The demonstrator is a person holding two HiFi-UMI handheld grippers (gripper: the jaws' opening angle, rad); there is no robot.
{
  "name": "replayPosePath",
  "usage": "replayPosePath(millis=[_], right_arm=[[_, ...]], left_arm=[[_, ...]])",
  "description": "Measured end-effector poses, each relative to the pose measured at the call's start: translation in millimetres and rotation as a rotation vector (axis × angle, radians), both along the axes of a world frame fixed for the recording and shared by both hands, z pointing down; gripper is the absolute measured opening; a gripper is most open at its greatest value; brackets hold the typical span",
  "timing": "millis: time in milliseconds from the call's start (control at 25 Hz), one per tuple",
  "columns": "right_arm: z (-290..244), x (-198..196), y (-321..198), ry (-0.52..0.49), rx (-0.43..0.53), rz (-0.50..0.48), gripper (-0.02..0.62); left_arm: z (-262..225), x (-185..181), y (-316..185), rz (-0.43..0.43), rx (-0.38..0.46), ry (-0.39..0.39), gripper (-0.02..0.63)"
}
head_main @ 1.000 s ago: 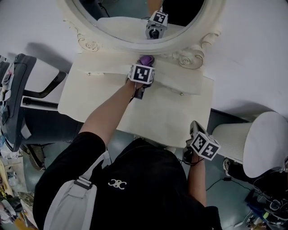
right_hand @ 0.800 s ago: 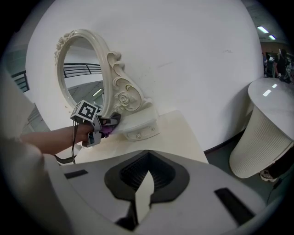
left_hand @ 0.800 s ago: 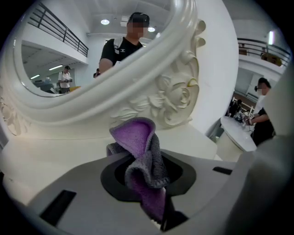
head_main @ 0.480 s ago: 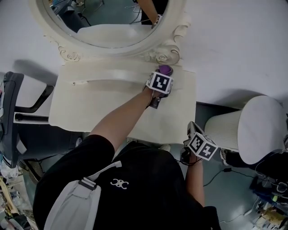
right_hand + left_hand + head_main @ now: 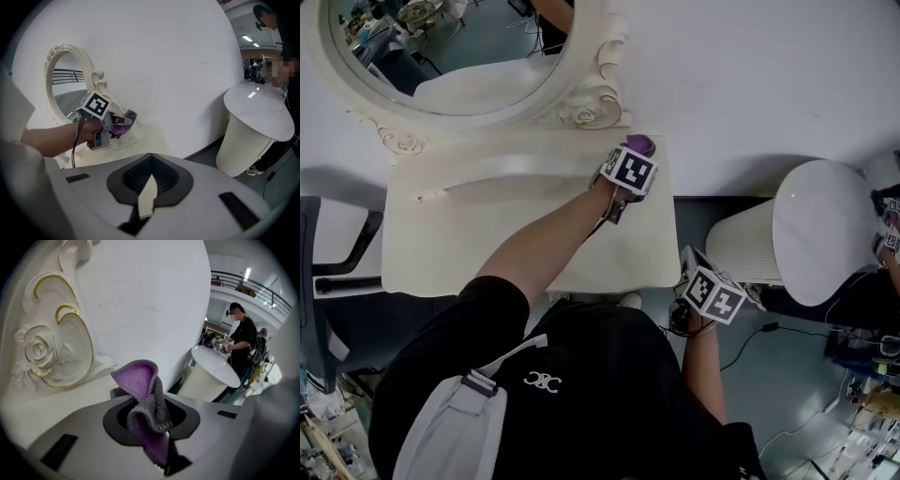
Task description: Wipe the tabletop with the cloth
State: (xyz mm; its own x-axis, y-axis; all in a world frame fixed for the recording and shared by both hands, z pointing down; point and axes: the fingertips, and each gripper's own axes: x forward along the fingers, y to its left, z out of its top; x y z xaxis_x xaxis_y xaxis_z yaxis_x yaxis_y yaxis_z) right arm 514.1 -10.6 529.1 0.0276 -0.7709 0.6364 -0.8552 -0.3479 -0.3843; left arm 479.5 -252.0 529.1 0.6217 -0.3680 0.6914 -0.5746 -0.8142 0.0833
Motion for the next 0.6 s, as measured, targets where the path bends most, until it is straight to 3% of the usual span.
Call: replayPosePath(millis=[160,320,480,600], right_arm=[[-13.9,6.4,-13.7,0.038,0.031,0.021,0.012],[-43.1,11.7,-35.5,0.104,0.122,0.045,0.012],[-73.1,10.9,-67.2,0.178,0.238,0.043,0.012],[-108.0,-3.2,-92.9,0.224,0.346,0.027,0.012]], left_arm=[[-21.8,0.6,34.0,0.006,-0.042,0.16,0.084],[-66.5,-23.5,60.1,0.015,0.023,0.293,0.084],[-97.4,-50.0,66.7,-0.038,0.124,0.321,0.084],[-113.4,-56.8,68.3,-0.028,0.179,0.34,0.084]])
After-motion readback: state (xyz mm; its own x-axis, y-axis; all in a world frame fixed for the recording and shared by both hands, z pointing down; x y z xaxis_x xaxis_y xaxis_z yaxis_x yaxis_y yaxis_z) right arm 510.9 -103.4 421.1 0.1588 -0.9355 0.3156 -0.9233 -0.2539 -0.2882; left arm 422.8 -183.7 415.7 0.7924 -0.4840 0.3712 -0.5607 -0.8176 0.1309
